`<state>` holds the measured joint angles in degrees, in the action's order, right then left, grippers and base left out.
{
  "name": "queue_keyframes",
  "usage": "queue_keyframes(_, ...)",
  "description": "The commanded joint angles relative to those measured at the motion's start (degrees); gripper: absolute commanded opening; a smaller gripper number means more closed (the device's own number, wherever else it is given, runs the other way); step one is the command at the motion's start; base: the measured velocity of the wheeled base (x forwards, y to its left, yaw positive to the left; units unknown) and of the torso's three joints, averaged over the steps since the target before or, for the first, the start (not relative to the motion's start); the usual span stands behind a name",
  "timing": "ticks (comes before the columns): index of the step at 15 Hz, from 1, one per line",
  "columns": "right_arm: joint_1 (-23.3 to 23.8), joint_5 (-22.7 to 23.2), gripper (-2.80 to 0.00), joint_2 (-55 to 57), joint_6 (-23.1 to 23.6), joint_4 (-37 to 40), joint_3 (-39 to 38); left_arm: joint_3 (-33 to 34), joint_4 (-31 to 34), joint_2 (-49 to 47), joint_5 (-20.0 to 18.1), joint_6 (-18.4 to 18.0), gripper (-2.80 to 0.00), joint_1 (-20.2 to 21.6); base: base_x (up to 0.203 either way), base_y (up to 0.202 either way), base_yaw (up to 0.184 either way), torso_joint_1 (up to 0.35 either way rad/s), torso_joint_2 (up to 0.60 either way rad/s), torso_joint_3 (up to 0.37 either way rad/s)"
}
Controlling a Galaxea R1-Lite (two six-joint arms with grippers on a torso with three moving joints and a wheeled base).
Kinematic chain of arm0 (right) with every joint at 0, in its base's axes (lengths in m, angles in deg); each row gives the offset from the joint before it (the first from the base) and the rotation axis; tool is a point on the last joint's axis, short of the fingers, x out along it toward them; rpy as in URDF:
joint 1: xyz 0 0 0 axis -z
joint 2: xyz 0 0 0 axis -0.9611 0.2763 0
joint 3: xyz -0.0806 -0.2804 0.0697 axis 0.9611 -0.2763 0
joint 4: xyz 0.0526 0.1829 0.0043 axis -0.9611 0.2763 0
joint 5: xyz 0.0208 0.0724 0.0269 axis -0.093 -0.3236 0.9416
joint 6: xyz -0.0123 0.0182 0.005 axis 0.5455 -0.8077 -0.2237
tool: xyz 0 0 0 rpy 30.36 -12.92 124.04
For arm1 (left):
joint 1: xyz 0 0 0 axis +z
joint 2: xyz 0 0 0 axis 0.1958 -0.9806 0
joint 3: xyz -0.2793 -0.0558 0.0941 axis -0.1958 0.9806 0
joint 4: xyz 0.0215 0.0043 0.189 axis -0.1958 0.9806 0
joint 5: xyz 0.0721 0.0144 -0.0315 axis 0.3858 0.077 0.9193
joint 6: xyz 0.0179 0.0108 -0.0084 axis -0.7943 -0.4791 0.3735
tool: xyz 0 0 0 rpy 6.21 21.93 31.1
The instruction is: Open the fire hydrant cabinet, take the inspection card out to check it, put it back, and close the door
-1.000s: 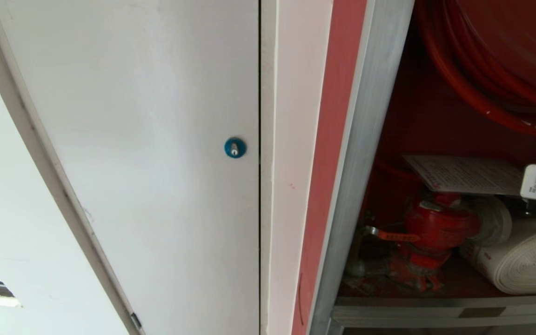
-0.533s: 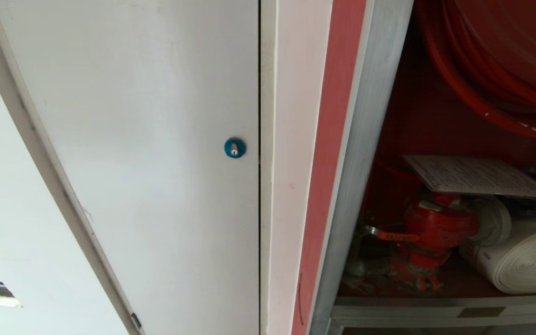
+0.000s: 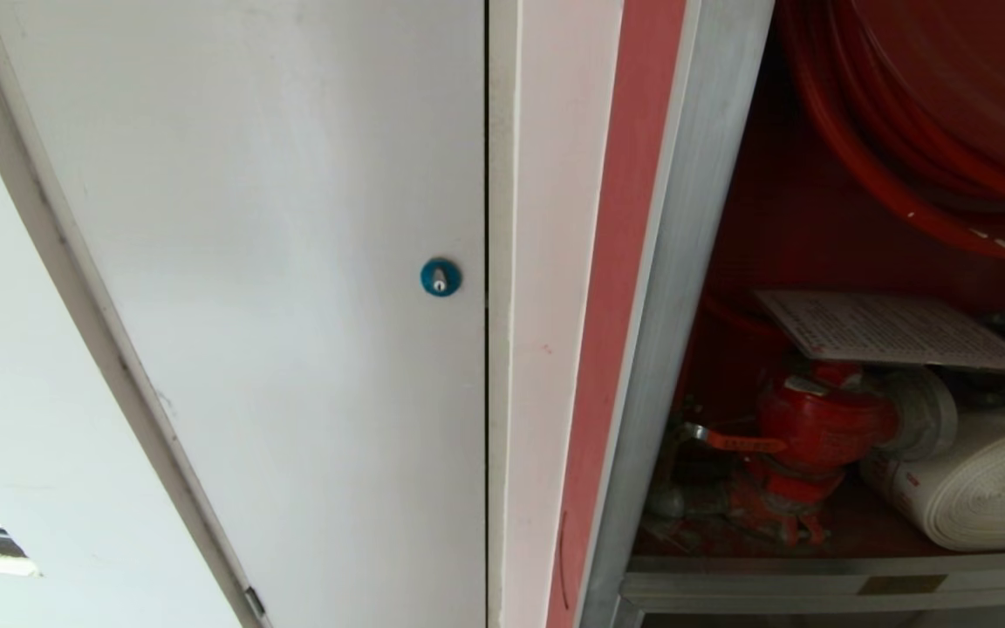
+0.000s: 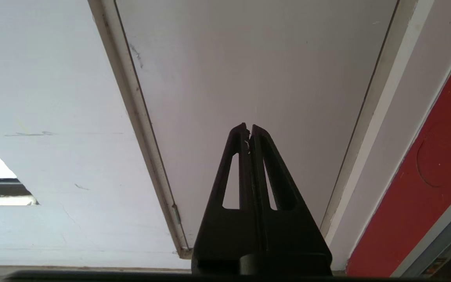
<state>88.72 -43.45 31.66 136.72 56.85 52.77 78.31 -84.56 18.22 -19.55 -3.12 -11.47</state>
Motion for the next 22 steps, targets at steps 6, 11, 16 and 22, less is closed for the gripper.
queue_keyframes(6, -0.1, 3.1, -2.8, -1.7, -2.8, 0.3, -0.4, 0.7, 0.0, 0.0, 0.0, 0.0, -2.8, 0.0, 0.0, 0.0, 0.0, 0.0, 0.0, 0.0)
queue_keyframes(11, -0.3, 12.5, -2.8, 1.0, -14.6, 0.4, -2.1, 0.7, 0.0, 0.0, 0.0, 0.0, -2.8, 0.0, 0.0, 0.0, 0.0, 0.0, 0.0, 0.0)
queue_keyframes(16, -0.5, 17.0, -2.8, 3.0, -44.6, 0.0, -1.6, 0.7, 0.0, 0.0, 0.0, 0.0, -2.8, 0.0, 0.0, 0.0, 0.0, 0.0, 0.0, 0.0)
queue_keyframes(22, -1.0, 22.6, -2.8, 0.8, -75.8, -1.2, -2.0, 0.7, 0.0, 0.0, 0.0, 0.0, -2.8, 0.0, 0.0, 0.0, 0.0, 0.0, 0.0, 0.0)
